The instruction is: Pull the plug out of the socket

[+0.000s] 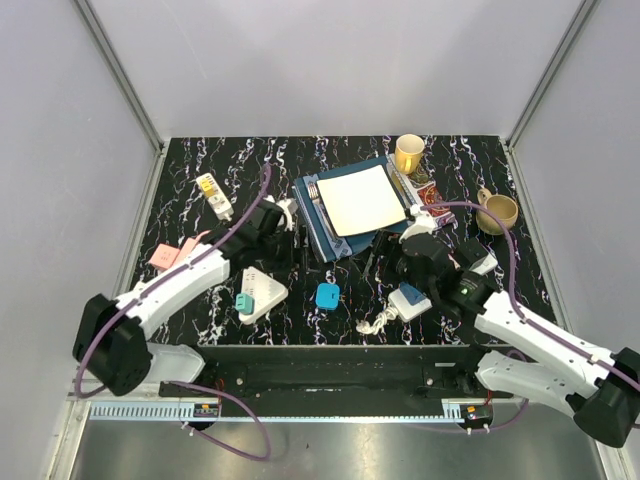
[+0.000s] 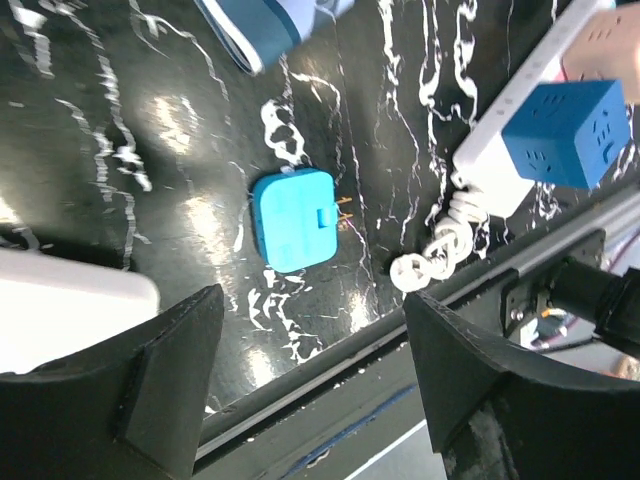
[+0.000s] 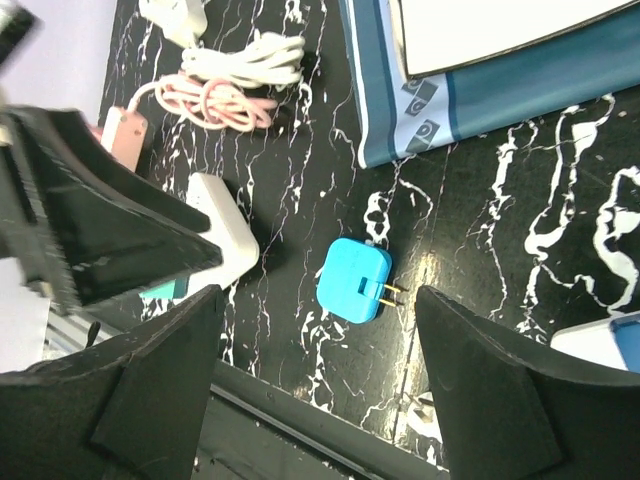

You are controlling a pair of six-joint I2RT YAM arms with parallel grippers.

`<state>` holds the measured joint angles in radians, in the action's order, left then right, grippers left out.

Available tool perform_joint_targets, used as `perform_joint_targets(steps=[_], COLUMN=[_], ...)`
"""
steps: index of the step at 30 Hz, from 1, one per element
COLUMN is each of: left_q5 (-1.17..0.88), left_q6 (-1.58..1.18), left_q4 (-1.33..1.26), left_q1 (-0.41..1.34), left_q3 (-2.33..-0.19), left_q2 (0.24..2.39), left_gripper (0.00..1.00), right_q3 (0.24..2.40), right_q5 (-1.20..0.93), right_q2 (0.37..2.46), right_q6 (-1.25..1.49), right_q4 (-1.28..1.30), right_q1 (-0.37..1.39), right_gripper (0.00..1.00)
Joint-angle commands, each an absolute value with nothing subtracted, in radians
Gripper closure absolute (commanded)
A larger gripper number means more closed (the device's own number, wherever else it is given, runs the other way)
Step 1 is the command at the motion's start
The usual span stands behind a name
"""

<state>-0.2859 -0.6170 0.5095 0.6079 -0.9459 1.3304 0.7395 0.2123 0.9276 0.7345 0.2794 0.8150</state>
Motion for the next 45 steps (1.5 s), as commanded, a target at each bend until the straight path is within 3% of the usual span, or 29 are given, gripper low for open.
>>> perform_joint_targets(steps=[1, 7, 16, 31, 45], left_q5=[-0.033, 0.135, 0.084, -0.023, -0.089], left_q6=[-0.591, -0.606, -0.598, -0.657, -0.650], left_q4=[0.701, 0.853, 0.923, 0.890, 0.836], left_q1=[0.600, 0.542, 0.339, 0.334, 0.337], left_q3=[-1.023, -1.008, -0.858, -0.793, -0.756], left_q2=[1.229, 1.112, 1.000, 1.118, 1.163], left_gripper=[0.25, 0.25, 0.27, 0.35, 0.44], right_q3=[0.765, 0.770, 0.802, 0.919, 1.034], right_q5=[0.143, 0.065, -0.130, -0.454, -0.512], right_q2=[0.975, 1.060, 1.250, 1.714, 1.982], right_q6=[0.767, 0.785, 0.834, 0.949, 1.035], right_q4=[0.215, 0.163, 0.043, -0.311, -0.443], right_q1=[0.815, 0.815, 0.815, 0.837, 0.876], right_gripper=[0.18, 0.18, 0.19, 0.24, 0.24])
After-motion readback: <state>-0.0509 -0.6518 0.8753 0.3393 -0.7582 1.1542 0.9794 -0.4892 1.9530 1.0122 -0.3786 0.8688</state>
